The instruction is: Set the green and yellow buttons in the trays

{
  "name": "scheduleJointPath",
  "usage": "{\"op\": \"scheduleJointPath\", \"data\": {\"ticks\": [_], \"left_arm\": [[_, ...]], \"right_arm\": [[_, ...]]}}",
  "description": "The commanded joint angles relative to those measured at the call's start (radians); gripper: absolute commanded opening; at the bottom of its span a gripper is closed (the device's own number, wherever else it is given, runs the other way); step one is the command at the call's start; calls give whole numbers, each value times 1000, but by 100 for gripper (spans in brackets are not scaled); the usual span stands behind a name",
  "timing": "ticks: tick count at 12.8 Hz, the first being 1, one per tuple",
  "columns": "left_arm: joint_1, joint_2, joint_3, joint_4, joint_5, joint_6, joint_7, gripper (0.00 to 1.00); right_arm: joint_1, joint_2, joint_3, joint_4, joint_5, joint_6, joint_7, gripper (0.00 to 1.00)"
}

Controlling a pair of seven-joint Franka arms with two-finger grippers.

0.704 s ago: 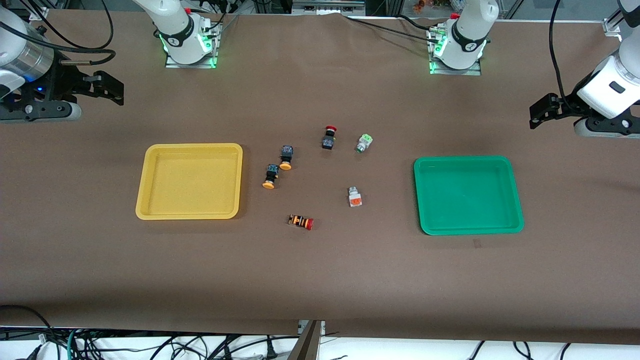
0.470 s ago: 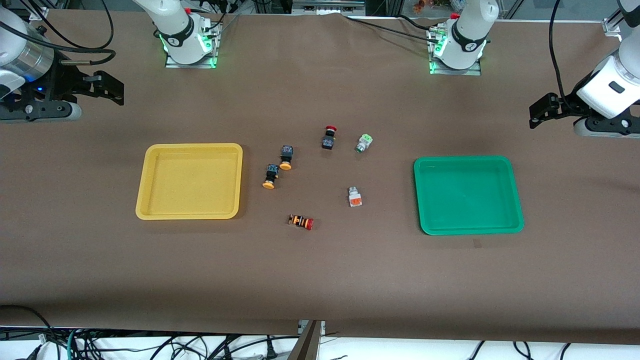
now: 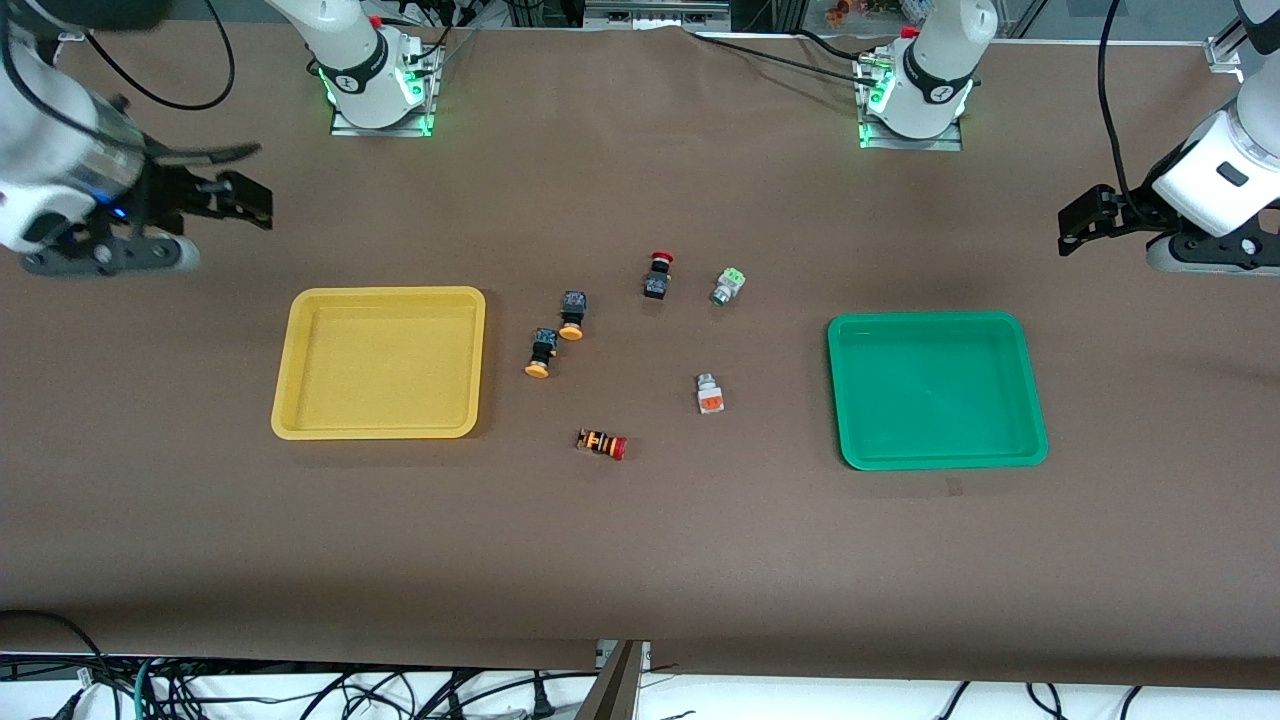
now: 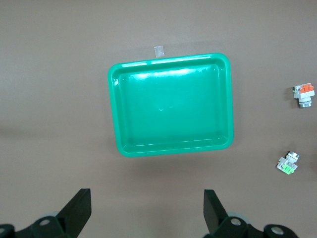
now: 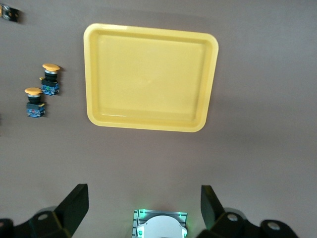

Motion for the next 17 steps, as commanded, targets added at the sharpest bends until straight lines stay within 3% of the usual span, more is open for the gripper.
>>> {"op": "scheduleJointPath", "data": {"ticks": [1,4,7,10,12,15,17], "left_arm": [[-6,1,-8,18,16,-22,-4,100],[-15,12,-11,16,7,-22,-6,100],[-23,78,-115,28,-11,-8,-94,100],[-44,343,-258,214,2,38,-425,100],[-108,502,-260,314,2,103,-568,100],[-170,645,-261,320,4,362,-680,100],[-213,718,-255,320,5,446,-751,100]], "right_arm": [[0,54,15,-71,19,105,1,100],[29,119,55,-189,48,361,121,100],[109,243,89,-224,51,540,335,100],[163,335,133,-238,51,666,504,100],[196,390,143,-238,50,746,575,100],[230,453,143,-252,47,808,583,100],[244,478,143,-274,45,857,604,100]]}}
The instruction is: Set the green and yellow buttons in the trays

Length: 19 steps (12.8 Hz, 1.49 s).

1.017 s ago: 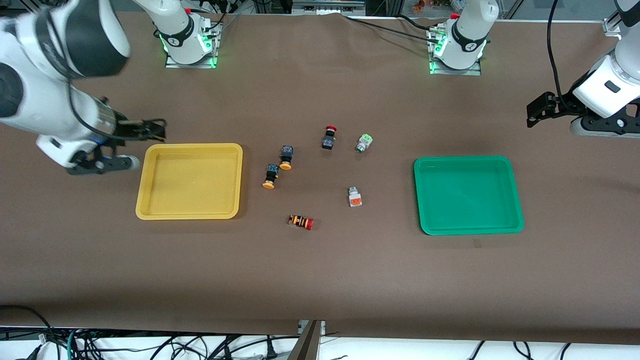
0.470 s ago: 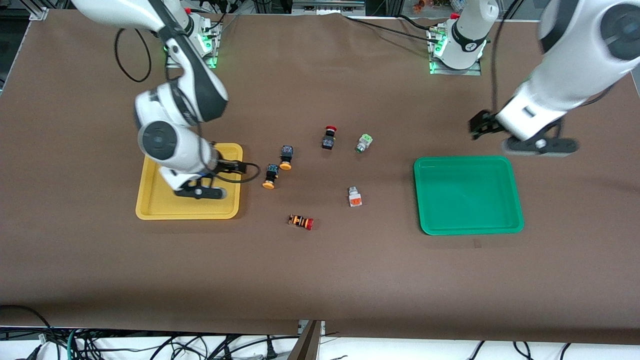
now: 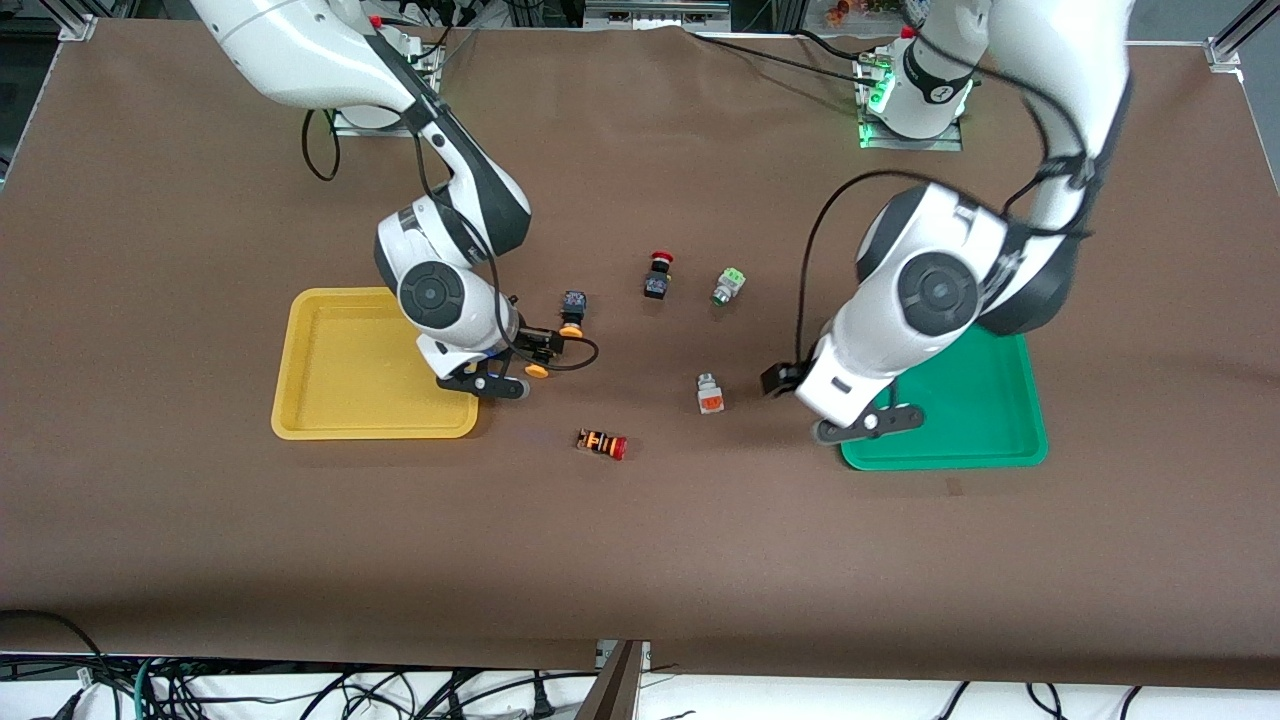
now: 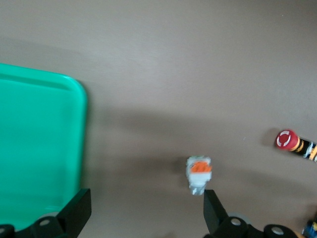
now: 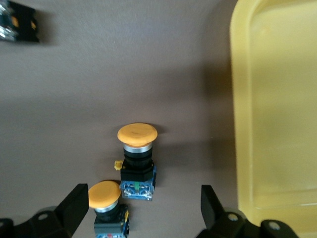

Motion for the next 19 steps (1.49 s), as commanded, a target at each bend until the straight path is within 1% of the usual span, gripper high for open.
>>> {"op": "scheduleJointPath", "data": {"ticks": [1,2,5,6,7,8,9,10,11,12,13,14,15,16,17,18,19], "left_arm": [[-71,94,15,56,12,42,-80,100],[-84,129,15,56,16,60,-82,100],[-150,209,19,43,33,192,-118,100],[-171,232,36,45,99,212,-109,100],[-173,270,38,46,181,220,-108,100],[-164,292,36,43,214,235,-108,100],[-171,292,30,43,210,234,-109,100],[-174,289,27,43,185,234,-114,100],[-176,286,19,43,133,234,-109,100],[-176,289,18,43,127,234,-108,100],[-174,290,18,43,127,234,-108,80],[-176,289,18,43,125,232,-108,54],[-176,289,18,43,122,232,-108,34],[-179,287,16,43,121,232,-109,16],[-179,286,16,43,122,229,-108,2],[-178,278,16,46,122,225,-105,0],[-174,263,16,48,128,218,-89,0]], "right_arm": [[15,22,3,-27,5,64,25,100],[19,35,3,-28,5,79,25,100],[29,61,1,-31,-9,107,25,100],[29,64,1,-32,-17,107,23,84],[29,64,1,-32,-23,106,22,51],[29,64,1,-38,-23,106,22,23],[29,64,1,-43,-23,104,23,0],[27,58,1,-41,-23,99,25,0],[21,41,1,-35,-23,90,16,0],[3,3,1,-25,-23,37,-1,0],[-32,-31,1,9,-23,-47,-50,0],[-62,-56,-3,34,-23,-127,-131,0],[-98,-82,-20,38,-23,-179,-227,0],[-126,-100,-53,34,-23,-218,-322,0],[-138,-106,-101,28,-23,-265,-434,0],[-146,-108,-161,19,-23,-285,-531,0],[-152,-110,-217,-9,-23,-278,-620,0]]}}
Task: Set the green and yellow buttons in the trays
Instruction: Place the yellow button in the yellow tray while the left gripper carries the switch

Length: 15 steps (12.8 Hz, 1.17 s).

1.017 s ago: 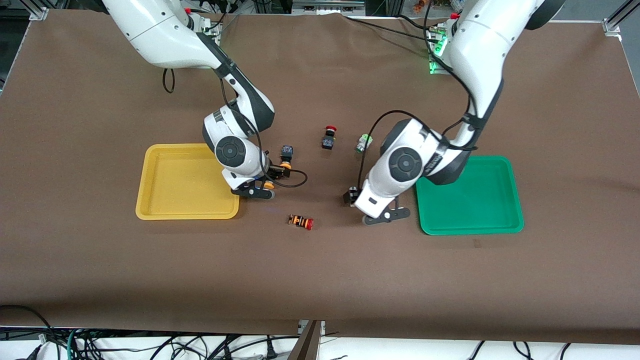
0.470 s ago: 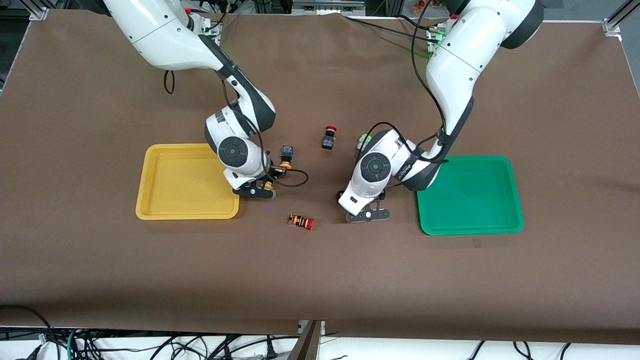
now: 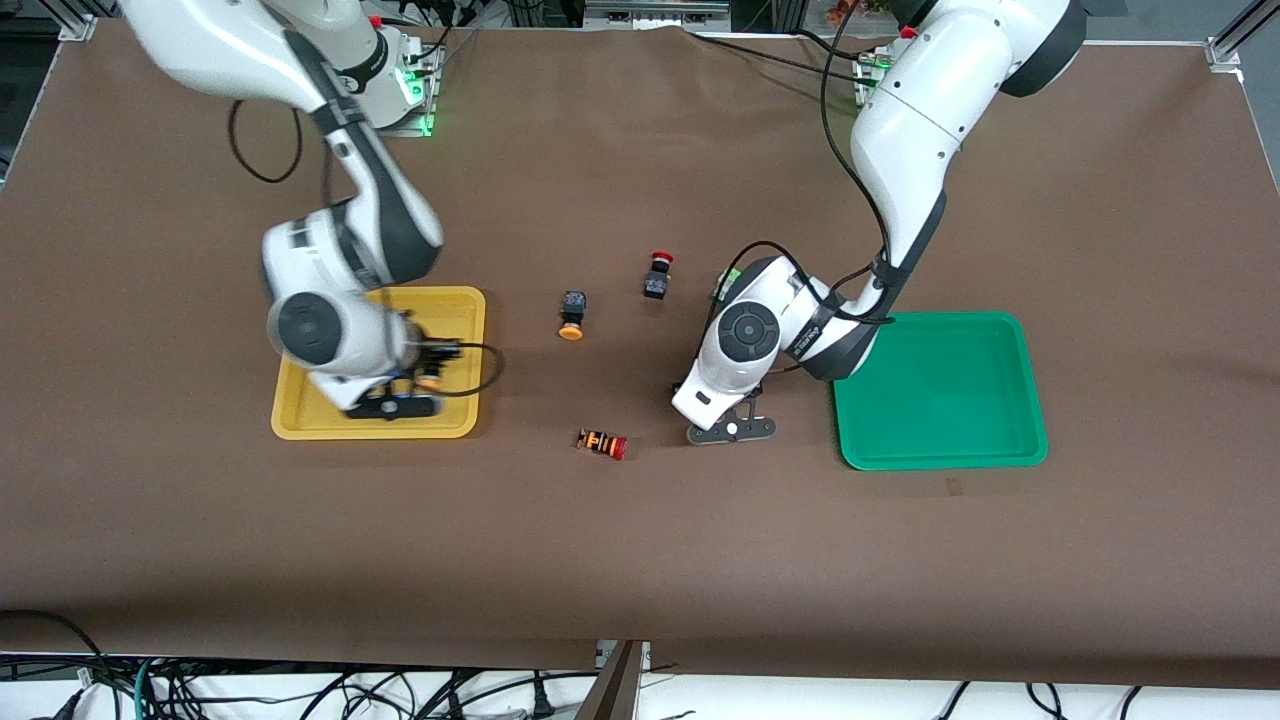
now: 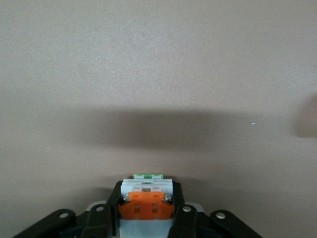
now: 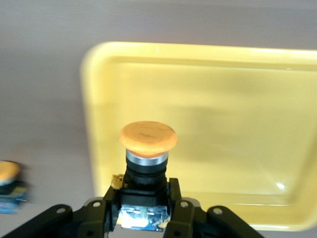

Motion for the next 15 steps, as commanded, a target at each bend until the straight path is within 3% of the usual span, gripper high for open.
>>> {"op": "scheduleJointPath", "data": {"ticks": [1,3,6,7,8,9,10,12,14,15], "left_arm": [[6,-38,7,16,-22,-29,20,0],[94,-100,5,22,-14,-138,64,0],[234,-176,6,13,-15,-316,429,0],[276,-180,6,9,-15,-370,535,0],[308,-178,7,-7,-15,-399,593,0],[334,-178,11,-48,-14,-400,634,6],[369,-177,11,-97,-12,-386,669,6],[396,-193,9,-200,-12,-304,692,11],[399,-210,7,-223,-12,-286,695,100],[394,-236,4,-220,-14,-298,694,100]], "right_arm": [[-23,-3,-118,-68,3,7,-208,0],[-45,0,-155,-101,6,17,-231,0],[-53,3,-195,-222,13,150,-234,0],[-53,6,-195,-231,16,165,-232,19],[-53,6,-192,-225,16,163,-232,73],[-51,1,-187,-211,16,156,-231,100],[-50,-9,-166,-184,16,143,-234,100],[-49,-41,-67,-100,16,59,-220,100],[-36,-40,32,-41,19,14,-203,100],[-22,-31,70,-44,20,28,-118,100]]}}
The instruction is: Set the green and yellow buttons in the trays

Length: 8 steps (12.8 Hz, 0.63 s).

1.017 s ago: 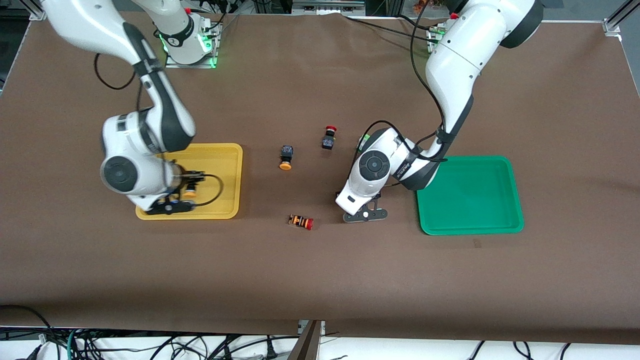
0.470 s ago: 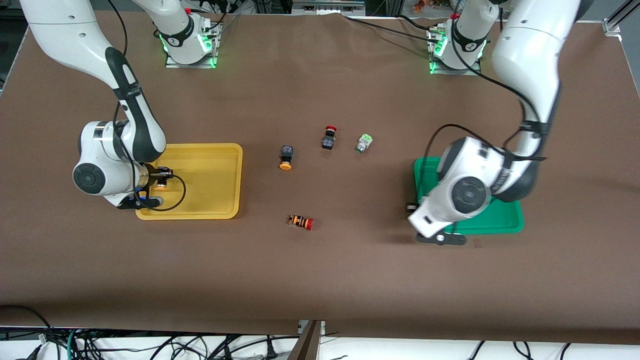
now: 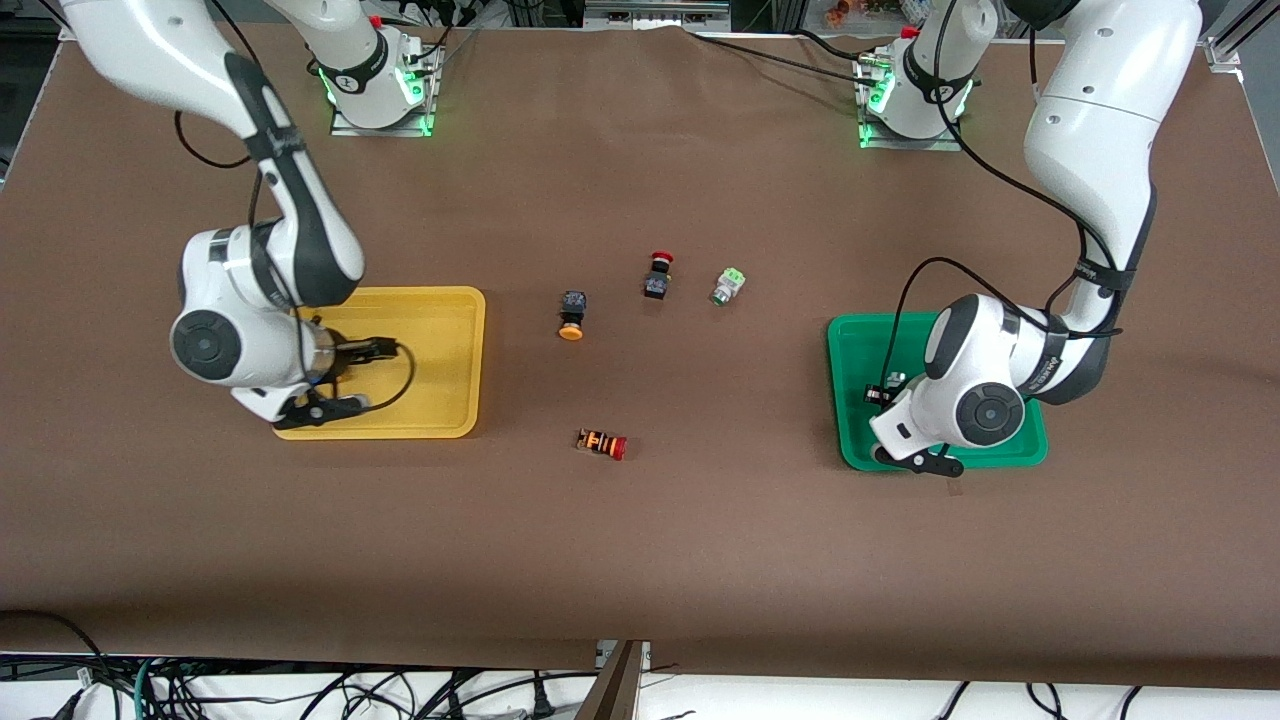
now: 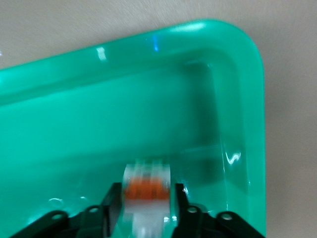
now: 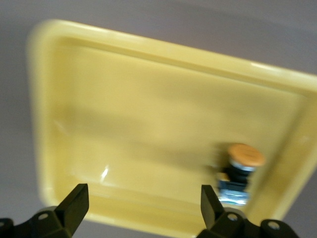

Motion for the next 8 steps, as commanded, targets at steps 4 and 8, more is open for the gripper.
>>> {"op": "scheduleJointPath", "data": {"ticks": [4,8], "left_arm": [[-12,-175,-116,-38,-64,-134,-7,100],[-114,-140,-186,-91,-77,-67,-70,100]], "right_arm": [[109,75,183,3,0,96,523,100],[202,154,201,-14,-9,214,743,100]]}}
